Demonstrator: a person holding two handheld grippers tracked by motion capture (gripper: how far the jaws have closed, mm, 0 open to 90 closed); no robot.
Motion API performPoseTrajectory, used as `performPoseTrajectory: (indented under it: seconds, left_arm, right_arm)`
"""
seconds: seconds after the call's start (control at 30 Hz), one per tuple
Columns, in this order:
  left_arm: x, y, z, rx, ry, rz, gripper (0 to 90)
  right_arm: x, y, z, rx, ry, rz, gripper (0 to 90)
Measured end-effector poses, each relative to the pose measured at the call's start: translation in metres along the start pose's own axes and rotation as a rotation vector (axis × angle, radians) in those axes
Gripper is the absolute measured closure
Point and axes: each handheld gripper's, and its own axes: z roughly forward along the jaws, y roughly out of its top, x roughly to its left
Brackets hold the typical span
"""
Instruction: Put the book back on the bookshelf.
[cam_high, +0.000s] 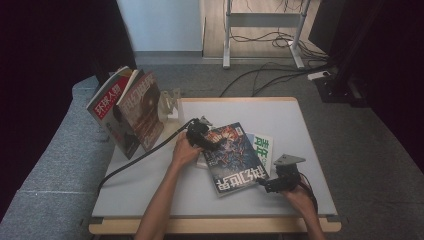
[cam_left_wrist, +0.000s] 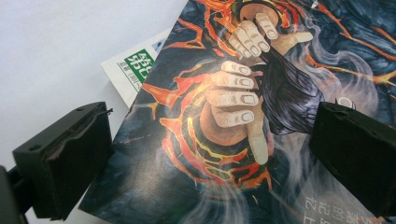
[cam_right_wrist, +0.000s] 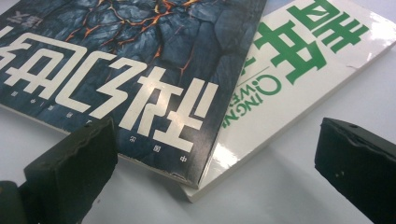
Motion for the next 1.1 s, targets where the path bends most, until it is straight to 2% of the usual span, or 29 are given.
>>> performPoseTrajectory:
  seconds: [0.23, 0.47, 0.63, 0.9, 1.1]
  left_arm:
    - [-0.003, -0.007, -0.005, -0.003, -0.003, -0.021, 0.0]
    - [-0.011, -0.010, -0.011, 0.022, 0.013, -0.008, 0.0]
    - [-0.013, -0.018, -0.014, 0.014, -0.007, -0.034, 0.0]
    - [-0.022, -0.021, -0.022, 0.040, 0.023, -0.016, 0.0]
    - [-0.025, -0.031, -0.027, 0.026, 0.008, -0.040, 0.0]
  right_arm:
    - [-0.008, -0.001, -0.002, -0.003, -0.023, 0.019, 0.0]
    - [-0.018, -0.001, -0.005, 0.000, -0.053, 0.032, 0.0]
    - [-0.026, -0.002, -0.006, -0.004, -0.076, 0.054, 0.0]
    - [-0.038, 0.000, -0.005, -0.001, -0.102, 0.074, 0.0]
    - [-0.045, 0.003, -0.002, 0.000, -0.124, 0.090, 0.0]
